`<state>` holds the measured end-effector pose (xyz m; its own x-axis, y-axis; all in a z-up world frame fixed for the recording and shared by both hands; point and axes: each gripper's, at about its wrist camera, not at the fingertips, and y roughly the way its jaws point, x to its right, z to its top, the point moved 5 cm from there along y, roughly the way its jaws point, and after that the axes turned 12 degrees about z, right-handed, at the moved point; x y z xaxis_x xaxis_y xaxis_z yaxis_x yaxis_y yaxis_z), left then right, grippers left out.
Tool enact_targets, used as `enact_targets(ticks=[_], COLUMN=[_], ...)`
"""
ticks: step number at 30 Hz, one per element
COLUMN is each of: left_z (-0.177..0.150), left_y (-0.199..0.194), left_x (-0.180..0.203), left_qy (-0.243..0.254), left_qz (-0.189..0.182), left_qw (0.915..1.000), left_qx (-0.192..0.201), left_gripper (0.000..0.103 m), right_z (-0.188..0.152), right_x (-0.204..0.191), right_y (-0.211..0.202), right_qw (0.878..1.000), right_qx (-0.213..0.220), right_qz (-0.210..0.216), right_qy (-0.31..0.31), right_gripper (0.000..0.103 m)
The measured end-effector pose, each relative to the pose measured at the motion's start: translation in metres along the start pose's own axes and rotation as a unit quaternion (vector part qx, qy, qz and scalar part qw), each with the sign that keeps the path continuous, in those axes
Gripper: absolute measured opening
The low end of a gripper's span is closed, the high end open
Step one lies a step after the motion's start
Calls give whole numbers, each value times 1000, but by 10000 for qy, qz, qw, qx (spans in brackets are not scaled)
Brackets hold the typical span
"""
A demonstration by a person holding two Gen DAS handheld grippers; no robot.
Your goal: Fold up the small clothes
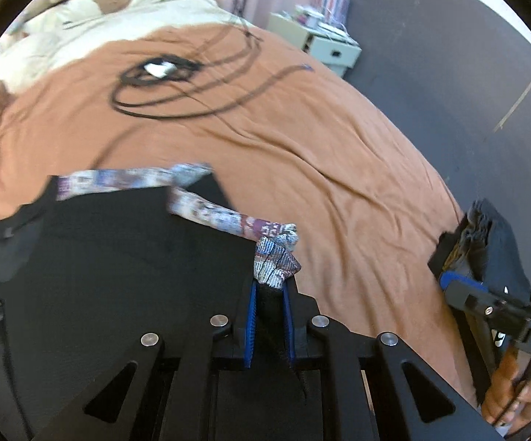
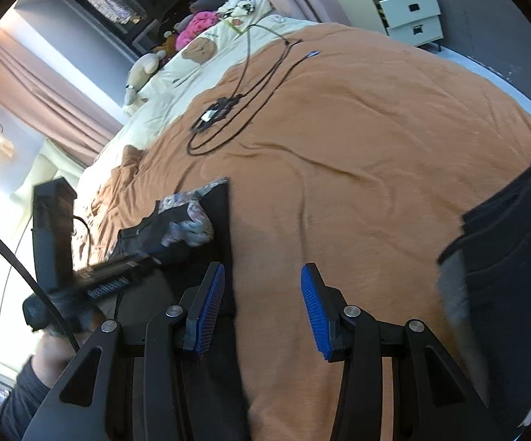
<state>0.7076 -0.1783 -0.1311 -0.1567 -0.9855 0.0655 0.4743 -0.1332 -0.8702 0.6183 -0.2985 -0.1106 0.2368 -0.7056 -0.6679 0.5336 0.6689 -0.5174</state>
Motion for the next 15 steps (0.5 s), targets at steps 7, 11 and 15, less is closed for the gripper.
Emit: enact_targets(ticks=[7, 11, 15], left_z=[1, -2, -6], left_y=[-24, -32, -33], left_x=[-55, -86, -112], left_qy=[-328, -479, -613], left_qz=[452, 669, 862], left_qw=[9983, 9965, 9943], left_qx=[161, 180, 135], left_gripper=[14, 13, 13], right_z=[-5, -6, -7], right_x=[-6, -10, -11], right_y=[15, 25, 38], right_qw=[9997, 9992, 9981], right_qx=[-181, -317, -554], right_qz=[140, 148, 113], right_qy=[-116, -208, -235], right_gripper=[41, 41, 41])
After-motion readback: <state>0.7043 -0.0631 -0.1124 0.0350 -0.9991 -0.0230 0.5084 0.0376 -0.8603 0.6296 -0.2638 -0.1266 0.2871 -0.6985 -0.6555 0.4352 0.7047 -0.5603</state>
